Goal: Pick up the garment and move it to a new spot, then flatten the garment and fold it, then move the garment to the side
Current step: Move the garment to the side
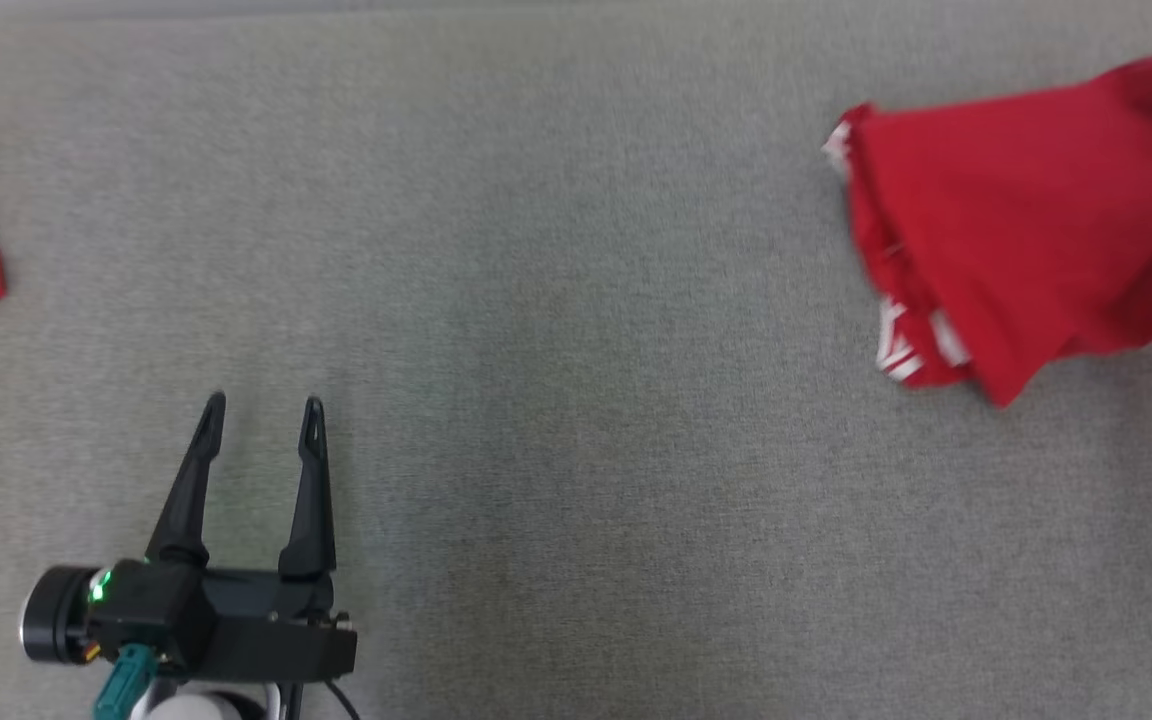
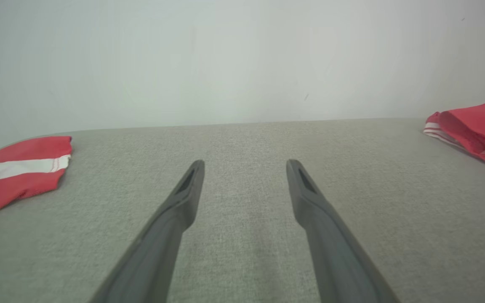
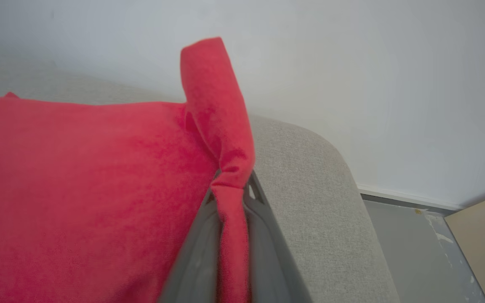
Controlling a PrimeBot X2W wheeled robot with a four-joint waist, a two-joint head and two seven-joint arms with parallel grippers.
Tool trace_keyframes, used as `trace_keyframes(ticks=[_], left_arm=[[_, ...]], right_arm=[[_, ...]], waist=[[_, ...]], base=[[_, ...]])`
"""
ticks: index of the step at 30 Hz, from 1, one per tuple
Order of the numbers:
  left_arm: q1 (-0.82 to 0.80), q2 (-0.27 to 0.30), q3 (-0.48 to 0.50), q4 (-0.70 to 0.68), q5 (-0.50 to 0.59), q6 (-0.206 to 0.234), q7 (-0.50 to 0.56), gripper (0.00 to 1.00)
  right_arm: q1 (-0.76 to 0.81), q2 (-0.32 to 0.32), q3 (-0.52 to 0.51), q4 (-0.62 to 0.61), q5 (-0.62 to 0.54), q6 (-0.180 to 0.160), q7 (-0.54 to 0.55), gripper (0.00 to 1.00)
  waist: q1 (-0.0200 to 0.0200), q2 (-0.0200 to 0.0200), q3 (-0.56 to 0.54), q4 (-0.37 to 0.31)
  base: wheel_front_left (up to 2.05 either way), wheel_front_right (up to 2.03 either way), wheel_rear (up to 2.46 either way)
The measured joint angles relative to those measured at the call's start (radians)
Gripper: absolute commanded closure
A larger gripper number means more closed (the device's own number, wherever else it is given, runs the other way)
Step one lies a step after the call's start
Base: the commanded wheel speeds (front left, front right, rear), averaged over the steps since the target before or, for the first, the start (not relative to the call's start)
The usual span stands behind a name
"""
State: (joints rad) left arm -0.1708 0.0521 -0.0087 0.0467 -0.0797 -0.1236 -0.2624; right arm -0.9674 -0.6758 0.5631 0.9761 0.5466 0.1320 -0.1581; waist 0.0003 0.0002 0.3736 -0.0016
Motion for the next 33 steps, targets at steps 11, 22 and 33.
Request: trace_keyframes(ticks=[11, 22, 33], left_arm=[[-0.043, 0.027, 0.003, -0.097, 0.026, -0.005, 0.000, 0.00], [-0.040, 0.042, 0.015, -0.151, 0.035, -0.006, 0.000, 0.00], [-0.040, 0.038, 0.020, -0.158, 0.041, -0.006, 0.000, 0.00]], right_arm=[[-0.164, -0.109, 0.060, 0.053, -0.030, 0.000, 0.008, 1.00], [-0.269, -0.132, 0.104, 0.116, -0.066, 0.000, -0.011, 1.00], [-0.307, -0.125, 0.125, 0.169, -0.074, 0.000, -0.021, 0.00]], waist=[[0.0000, 0.0000, 0.116, -0.053], [-0.0001, 0.0000, 0.185, -0.077], [-0.0002, -0.0001, 0.185, -0.067]], base=[[0.00, 0.00, 0.00], [0.00, 0.00, 0.00], [0.00, 0.00, 0.00]])
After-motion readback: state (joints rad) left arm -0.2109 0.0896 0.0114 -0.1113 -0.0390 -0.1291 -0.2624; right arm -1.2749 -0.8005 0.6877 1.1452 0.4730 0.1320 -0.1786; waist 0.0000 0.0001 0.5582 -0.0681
